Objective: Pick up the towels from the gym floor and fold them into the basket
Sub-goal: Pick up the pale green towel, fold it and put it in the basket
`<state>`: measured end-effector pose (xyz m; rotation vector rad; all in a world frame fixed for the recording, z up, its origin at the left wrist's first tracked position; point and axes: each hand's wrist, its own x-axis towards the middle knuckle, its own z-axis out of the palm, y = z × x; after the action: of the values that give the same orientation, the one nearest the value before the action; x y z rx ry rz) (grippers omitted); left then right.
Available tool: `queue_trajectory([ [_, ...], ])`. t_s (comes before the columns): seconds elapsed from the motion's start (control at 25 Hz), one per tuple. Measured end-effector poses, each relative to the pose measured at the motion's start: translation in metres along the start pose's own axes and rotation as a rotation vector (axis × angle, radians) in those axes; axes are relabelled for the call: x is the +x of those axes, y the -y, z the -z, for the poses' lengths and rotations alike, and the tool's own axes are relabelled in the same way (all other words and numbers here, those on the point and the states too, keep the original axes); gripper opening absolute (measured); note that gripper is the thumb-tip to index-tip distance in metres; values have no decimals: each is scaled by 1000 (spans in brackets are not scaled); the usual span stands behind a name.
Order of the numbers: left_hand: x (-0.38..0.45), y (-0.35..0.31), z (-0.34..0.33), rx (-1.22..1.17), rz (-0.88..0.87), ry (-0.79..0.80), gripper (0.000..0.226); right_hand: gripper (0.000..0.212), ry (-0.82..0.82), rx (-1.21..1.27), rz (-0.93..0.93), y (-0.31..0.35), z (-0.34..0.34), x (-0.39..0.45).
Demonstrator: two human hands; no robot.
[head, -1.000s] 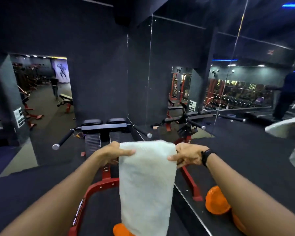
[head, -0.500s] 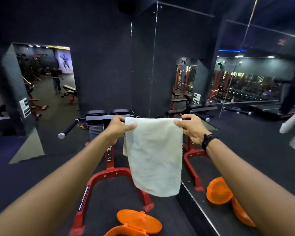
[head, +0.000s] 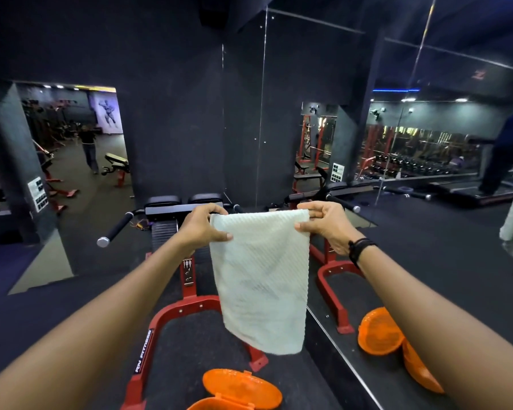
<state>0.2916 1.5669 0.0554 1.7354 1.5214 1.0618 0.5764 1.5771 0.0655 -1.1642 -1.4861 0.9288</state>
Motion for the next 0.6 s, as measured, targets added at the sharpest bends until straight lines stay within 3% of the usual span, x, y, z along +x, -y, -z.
queue_trajectory([
  [0.16, -5, -4, -2, 214, -100, -109, 26, 31, -37, -356, 94, -7, -2, -1],
  [0.32, -9, -6, -6, 292, -71, -120, 26, 48, 33, -413, 28, -8, -3, -7],
  [0.44, -12, -8, -6, 265, -52, -103, 28, 34, -3, -625, 90, -9, -5, -12],
  [0.6, -14, -9, -4, 254, -51, -69, 27, 26, -101, -655, 156, -11, -6, -12],
])
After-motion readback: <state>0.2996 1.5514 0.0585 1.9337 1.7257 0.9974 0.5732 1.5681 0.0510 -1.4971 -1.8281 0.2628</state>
